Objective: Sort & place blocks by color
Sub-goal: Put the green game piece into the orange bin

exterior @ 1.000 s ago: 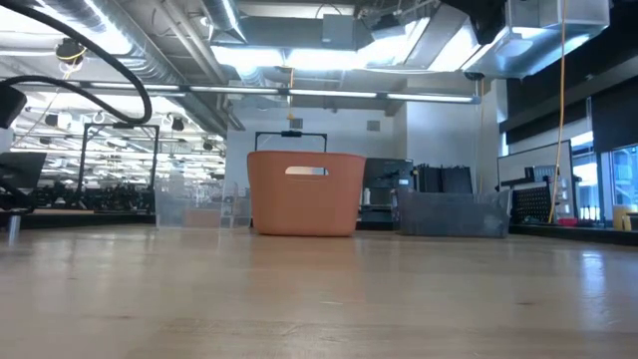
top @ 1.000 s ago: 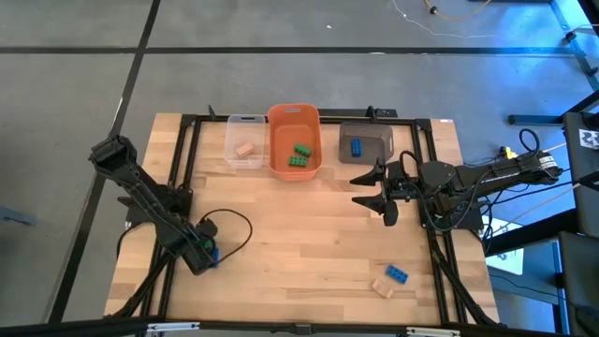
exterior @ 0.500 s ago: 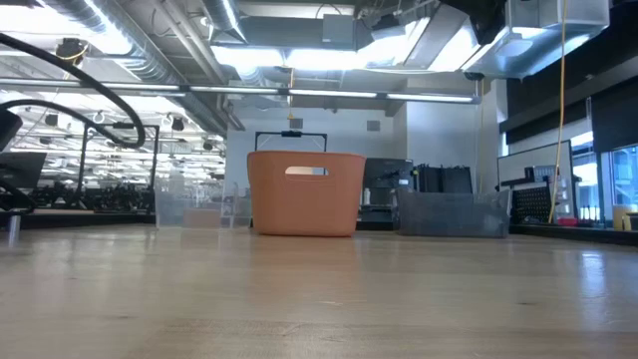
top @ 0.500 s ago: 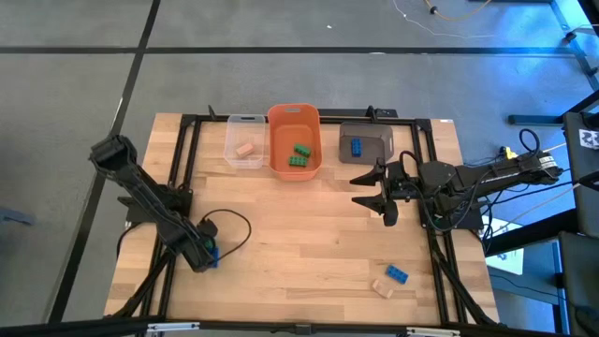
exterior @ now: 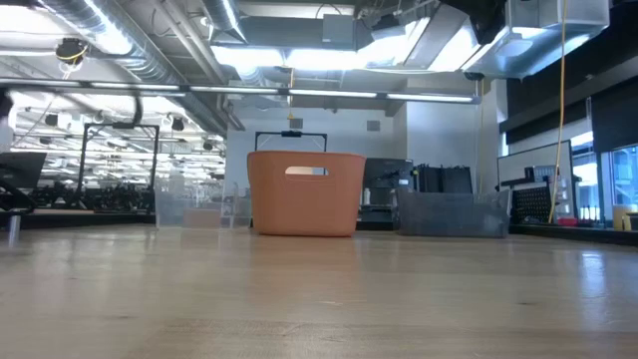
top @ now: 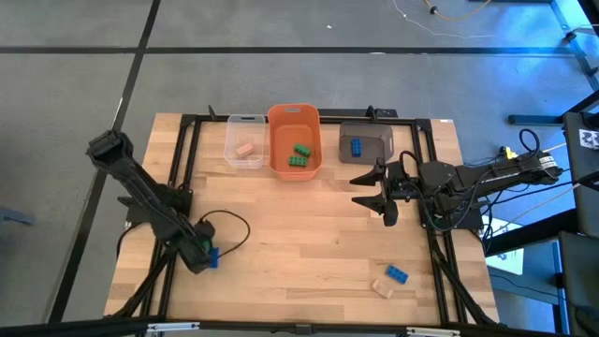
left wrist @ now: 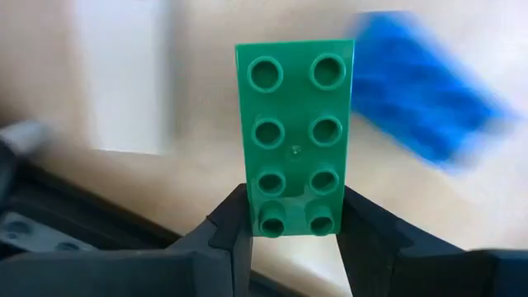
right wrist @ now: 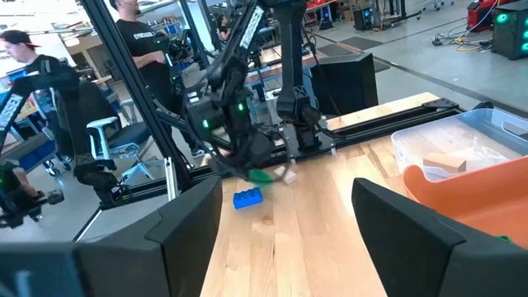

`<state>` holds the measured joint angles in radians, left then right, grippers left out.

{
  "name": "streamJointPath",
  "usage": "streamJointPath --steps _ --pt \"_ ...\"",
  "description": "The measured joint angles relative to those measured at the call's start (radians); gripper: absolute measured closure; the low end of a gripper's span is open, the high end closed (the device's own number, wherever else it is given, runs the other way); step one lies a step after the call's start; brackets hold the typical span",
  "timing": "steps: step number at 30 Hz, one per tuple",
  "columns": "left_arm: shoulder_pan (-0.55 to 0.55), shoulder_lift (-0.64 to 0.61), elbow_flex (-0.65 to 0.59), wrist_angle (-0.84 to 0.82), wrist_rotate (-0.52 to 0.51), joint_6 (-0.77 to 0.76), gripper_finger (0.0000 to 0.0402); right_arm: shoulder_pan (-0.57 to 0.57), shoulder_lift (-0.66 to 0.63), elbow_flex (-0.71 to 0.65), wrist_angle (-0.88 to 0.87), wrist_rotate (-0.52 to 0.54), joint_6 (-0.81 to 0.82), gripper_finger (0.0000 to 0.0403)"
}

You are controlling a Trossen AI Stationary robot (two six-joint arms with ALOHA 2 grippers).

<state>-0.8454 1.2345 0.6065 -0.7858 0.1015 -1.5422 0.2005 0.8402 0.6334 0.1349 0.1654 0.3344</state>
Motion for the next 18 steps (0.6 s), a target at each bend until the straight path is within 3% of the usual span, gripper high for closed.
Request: streamJointPath --steps 5,8,14,18 --pt "0.001 -0.167 0.091 -0.187 -0.020 0.051 0.0276 0.000 0.000 0.000 -0.001 0.000 -0.001 0.0131" --pt "0.001 -0.270 0.163 -0.243 -0.084 0.082 0.0276 0.000 0.000 0.000 -0.001 0.000 -0.002 0.0131" --pt "0.074 -0.409 0.262 -0.248 -0.354 0.209 0.0276 0.000 0.000 0.000 0.004 0.004 0.001 0.0131" --pt "0.207 -0.429 0.278 -0.141 -0.567 0.458 0.0276 0.000 0.000 0.000 0.036 0.037 0.005 0.0131"
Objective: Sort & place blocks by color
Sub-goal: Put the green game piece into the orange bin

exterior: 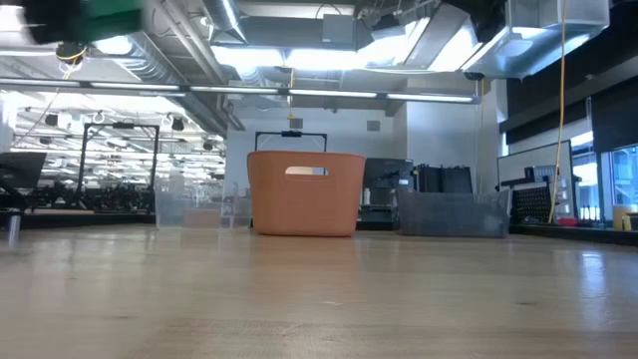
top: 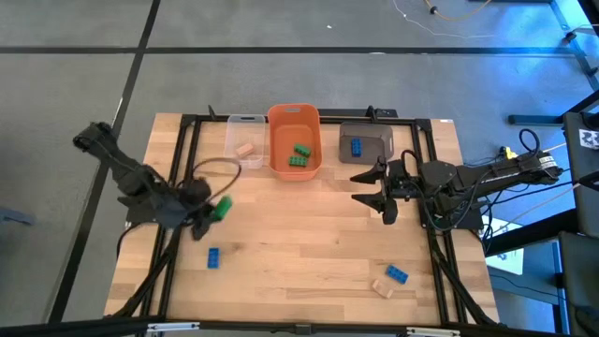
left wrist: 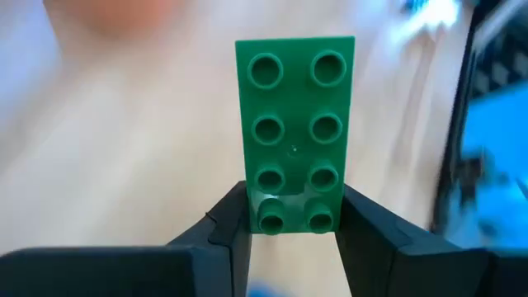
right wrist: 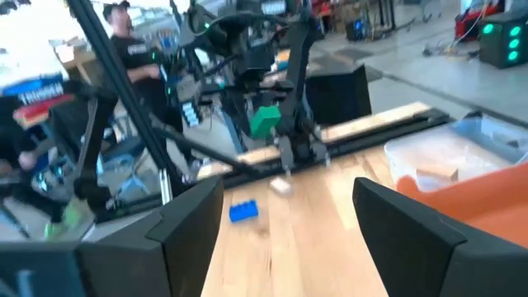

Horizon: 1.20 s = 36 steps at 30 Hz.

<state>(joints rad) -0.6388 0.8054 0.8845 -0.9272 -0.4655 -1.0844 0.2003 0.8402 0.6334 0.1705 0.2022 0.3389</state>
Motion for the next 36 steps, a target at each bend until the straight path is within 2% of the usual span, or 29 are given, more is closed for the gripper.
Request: streamJointPath --steps 2,6,9,13,16,19,27,36 --pt "0.086 -0.002 0.000 0.089 -0.048 0.163 0.0276 0.000 0.001 0.000 0.029 0.015 -0.003 0.0131" --pt "0.281 0.007 0.000 0.296 -0.026 0.510 0.0276 0.000 0.009 0.000 0.078 0.054 -0.006 0.0131" --pt "0.438 0.020 0.000 0.456 0.072 0.739 0.0276 -0.001 0.025 0.000 0.100 0.089 -0.007 0.0131" --pt "0.646 0.068 0.000 0.678 0.292 0.918 0.0276 -0.002 0.057 0.000 0.110 0.093 -0.009 0.0131" --pt "0.759 0.129 0.000 0.848 0.467 0.955 0.0276 -0.002 0.081 0.000 0.114 0.093 -0.003 0.0131" --pt "0.813 0.199 0.000 0.961 0.556 0.934 0.0276 -0.002 0.097 0.000 0.121 0.099 -0.009 0.0131" --pt "0.813 0.313 0.000 1.062 0.535 0.838 0.0276 -0.002 0.101 0.000 0.123 0.104 -0.034 0.0131" --pt "0.813 0.319 0.000 1.105 0.535 0.806 0.0276 -0.002 0.102 0.000 0.167 0.104 0.000 0.0131"
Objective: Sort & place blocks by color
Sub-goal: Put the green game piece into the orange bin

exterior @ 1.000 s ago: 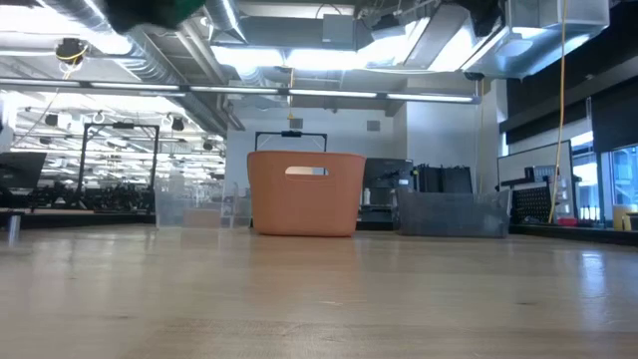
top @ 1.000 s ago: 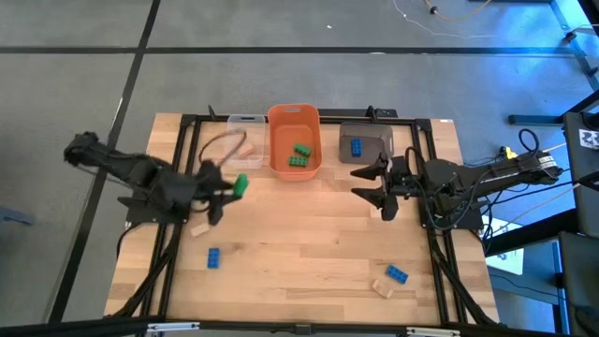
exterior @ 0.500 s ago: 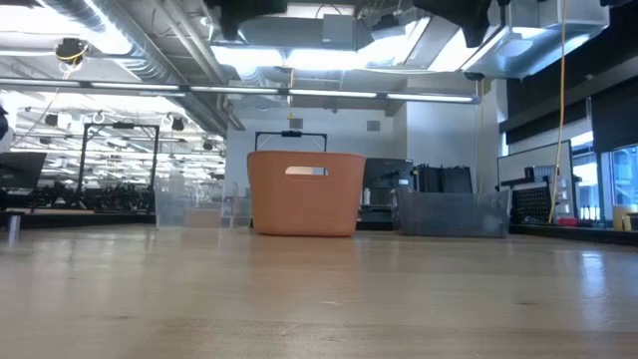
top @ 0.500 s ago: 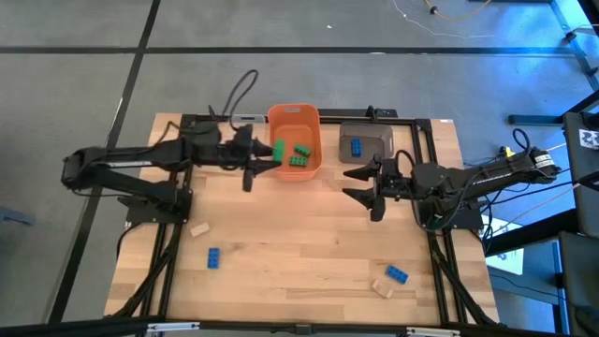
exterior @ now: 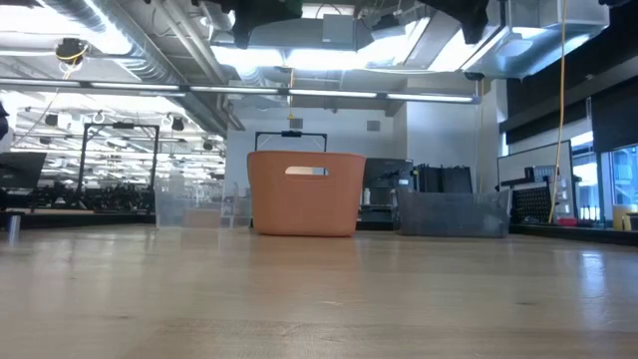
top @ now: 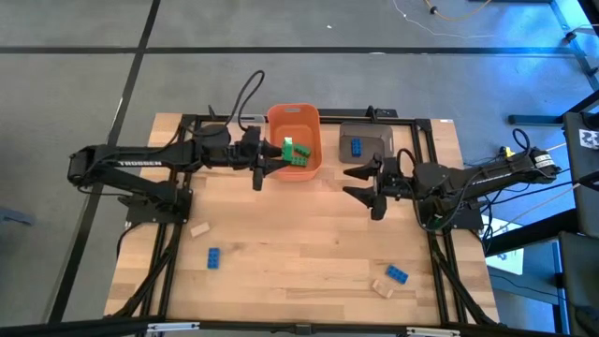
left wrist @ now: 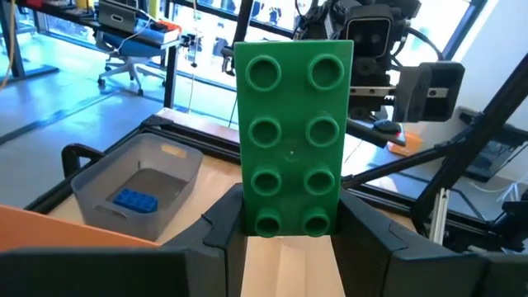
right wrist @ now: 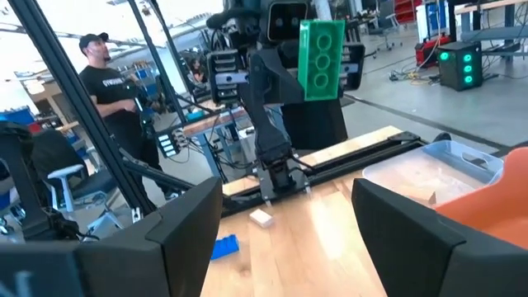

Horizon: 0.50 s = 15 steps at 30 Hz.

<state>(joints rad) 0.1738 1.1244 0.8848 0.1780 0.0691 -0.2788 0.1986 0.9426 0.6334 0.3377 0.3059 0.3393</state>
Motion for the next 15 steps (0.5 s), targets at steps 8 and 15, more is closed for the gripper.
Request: streamJointPath --steps 8,15 --pt "-0.033 0.000 0.000 0.000 -0.016 -0.002 0.0276 -0.014 0.063 0.002 0.042 0.014 0.017 0.0131" --pt "-0.115 -0.001 -0.008 0.014 -0.109 0.027 0.0276 -0.081 0.208 0.003 0.217 -0.099 0.087 0.0131"
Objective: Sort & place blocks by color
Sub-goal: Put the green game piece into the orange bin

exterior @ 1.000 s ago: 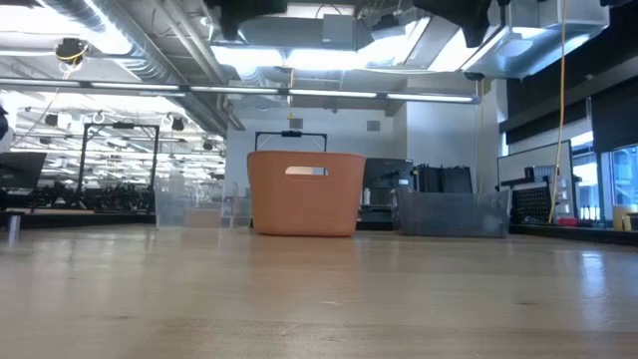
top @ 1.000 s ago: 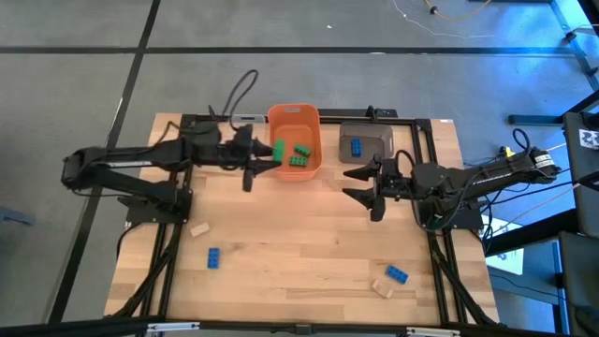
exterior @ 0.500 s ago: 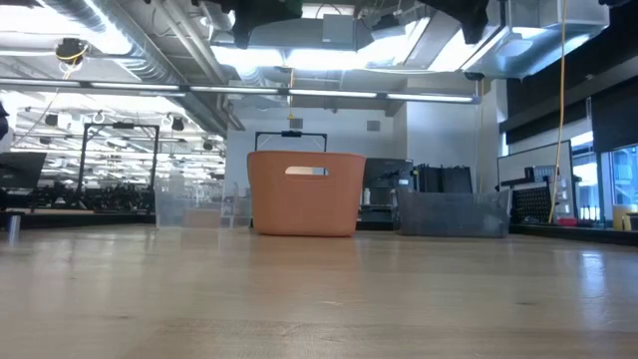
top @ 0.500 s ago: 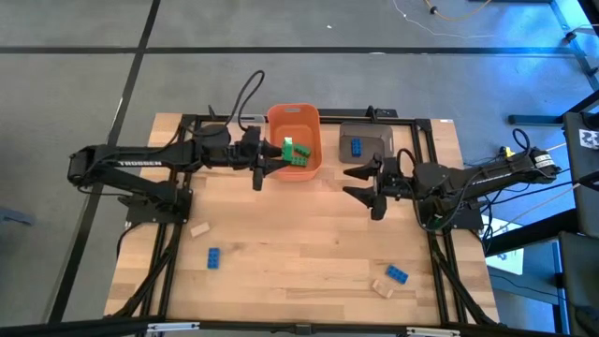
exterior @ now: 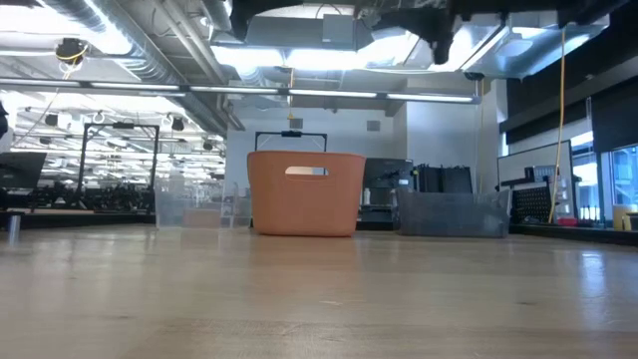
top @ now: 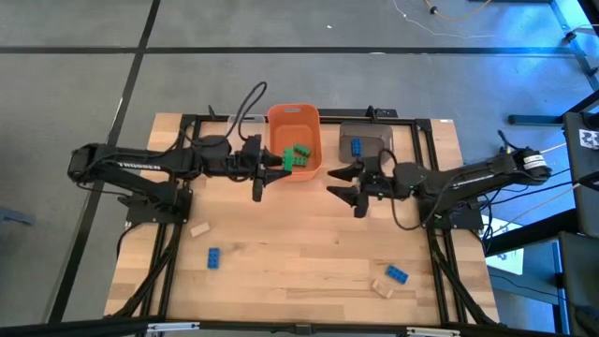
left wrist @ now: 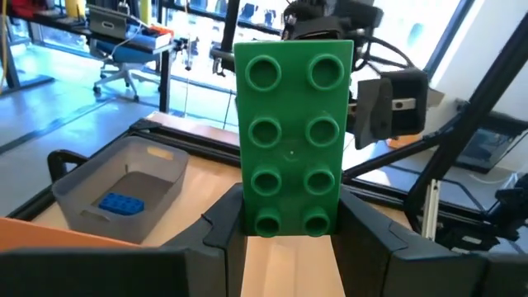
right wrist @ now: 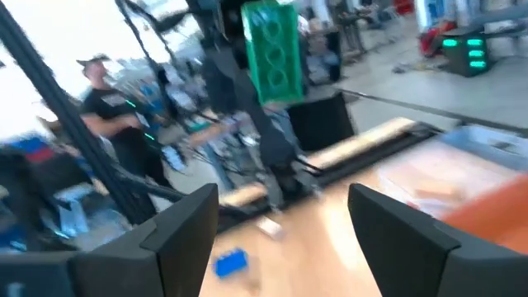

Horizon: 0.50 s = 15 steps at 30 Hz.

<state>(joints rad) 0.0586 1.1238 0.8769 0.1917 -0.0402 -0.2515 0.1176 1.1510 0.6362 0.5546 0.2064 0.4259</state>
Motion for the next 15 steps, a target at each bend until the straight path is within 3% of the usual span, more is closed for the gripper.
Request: streamJointPath --steps 5,9,15 --pt "-0.031 0.006 -0.111 0.179 -0.020 -0.049 0.0276 -0.033 0.105 0.013 0.182 -0.032 0.014 0.0131" --pt "-0.044 0.011 -0.164 0.218 -0.055 -0.078 0.0276 -0.058 0.176 0.099 0.169 -0.088 -0.016 0.0131" --pt "-0.045 0.043 -0.164 0.240 0.001 -0.078 0.0276 -0.103 0.293 0.244 0.083 -0.098 -0.087 0.0131"
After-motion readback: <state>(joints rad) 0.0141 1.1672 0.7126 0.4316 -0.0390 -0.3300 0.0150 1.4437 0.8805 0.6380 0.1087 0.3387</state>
